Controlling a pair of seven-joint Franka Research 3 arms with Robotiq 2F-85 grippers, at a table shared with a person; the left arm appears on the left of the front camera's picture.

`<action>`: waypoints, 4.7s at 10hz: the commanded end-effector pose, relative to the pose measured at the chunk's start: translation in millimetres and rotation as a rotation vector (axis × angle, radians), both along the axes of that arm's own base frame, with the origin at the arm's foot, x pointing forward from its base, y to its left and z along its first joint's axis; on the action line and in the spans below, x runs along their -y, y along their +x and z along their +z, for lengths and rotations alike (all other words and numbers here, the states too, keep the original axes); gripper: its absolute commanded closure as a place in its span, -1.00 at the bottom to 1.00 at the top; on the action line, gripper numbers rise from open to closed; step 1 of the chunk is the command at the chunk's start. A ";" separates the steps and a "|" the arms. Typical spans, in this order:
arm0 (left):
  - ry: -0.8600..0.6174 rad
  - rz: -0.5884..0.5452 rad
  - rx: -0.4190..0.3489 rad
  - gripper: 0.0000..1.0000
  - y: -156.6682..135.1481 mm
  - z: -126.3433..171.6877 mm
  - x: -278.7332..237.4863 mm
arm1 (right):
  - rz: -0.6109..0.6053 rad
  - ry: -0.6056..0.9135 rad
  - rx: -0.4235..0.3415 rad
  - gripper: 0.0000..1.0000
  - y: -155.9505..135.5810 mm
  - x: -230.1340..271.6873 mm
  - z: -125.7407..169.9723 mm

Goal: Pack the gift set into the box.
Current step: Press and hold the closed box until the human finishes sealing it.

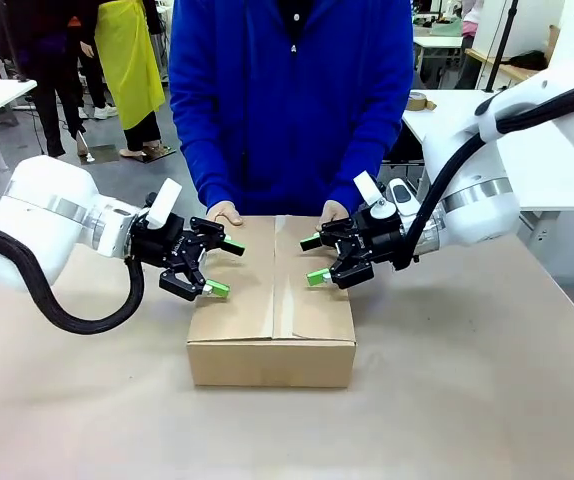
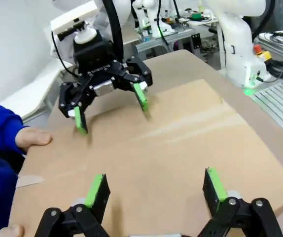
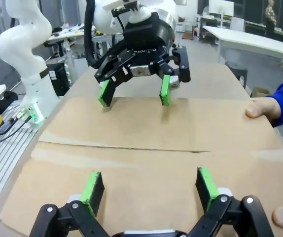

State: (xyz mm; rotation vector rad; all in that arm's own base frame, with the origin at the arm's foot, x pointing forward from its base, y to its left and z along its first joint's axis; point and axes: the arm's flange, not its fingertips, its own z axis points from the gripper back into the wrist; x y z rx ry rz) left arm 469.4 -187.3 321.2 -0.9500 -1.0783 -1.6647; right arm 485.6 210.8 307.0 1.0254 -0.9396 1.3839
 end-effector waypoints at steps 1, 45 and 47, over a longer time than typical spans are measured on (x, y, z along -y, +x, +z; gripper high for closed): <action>0.003 0.033 -0.011 -1.00 2.5 -15.9 -2.9 | -0.023 -0.023 -0.014 -1.00 0.0 -4.4 -0.4; 0.047 0.094 -0.176 -1.00 5.8 -16.8 -8.7 | -0.024 -0.036 -0.032 -1.00 -0.9 2.8 -10.2; 0.047 0.094 -0.176 -1.00 5.8 -16.8 -8.7 | -0.024 -0.036 -0.032 -1.00 -0.9 2.8 -10.2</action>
